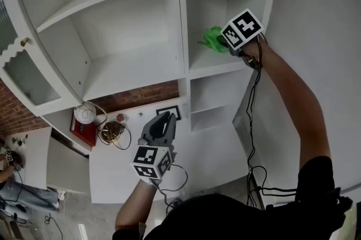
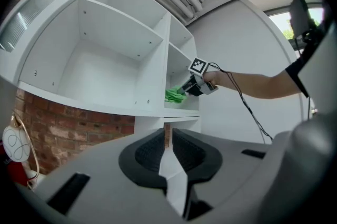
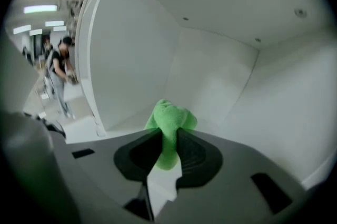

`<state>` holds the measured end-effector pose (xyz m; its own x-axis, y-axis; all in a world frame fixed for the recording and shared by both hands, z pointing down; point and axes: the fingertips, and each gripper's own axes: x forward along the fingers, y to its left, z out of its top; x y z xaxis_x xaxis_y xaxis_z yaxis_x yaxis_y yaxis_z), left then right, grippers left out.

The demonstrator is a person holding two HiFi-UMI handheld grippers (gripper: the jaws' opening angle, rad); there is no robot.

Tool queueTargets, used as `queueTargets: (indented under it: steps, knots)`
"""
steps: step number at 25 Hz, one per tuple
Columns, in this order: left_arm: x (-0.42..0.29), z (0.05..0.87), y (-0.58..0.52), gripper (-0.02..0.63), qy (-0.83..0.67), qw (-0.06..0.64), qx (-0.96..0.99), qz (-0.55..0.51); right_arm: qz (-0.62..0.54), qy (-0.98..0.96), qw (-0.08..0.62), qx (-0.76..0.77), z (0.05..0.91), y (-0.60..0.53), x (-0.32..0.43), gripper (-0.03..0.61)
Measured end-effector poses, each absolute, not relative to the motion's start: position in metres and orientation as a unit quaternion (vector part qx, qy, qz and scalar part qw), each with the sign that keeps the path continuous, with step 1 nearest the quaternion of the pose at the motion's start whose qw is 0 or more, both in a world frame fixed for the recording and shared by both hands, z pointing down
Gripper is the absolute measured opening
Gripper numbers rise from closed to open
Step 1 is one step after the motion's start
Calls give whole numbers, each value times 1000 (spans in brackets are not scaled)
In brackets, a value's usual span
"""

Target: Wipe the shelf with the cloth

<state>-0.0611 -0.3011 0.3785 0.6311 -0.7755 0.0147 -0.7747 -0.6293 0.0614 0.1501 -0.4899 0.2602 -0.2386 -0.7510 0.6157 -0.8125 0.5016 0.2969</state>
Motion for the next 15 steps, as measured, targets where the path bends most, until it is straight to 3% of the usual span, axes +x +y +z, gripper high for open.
queueTargets:
  steps: [4, 7, 15]
  knots:
    - [-75, 381, -300, 46, -446, 31, 894, -2, 212, -861, 227, 402, 266, -482, 107, 78]
    - [-86, 378, -299, 46, -459, 27, 888, -1, 303, -881, 182, 315, 286, -474, 74, 78]
    - [-99, 386, -301, 46, -475, 34, 879, 3, 276, -870, 268, 308, 315, -476, 60, 78]
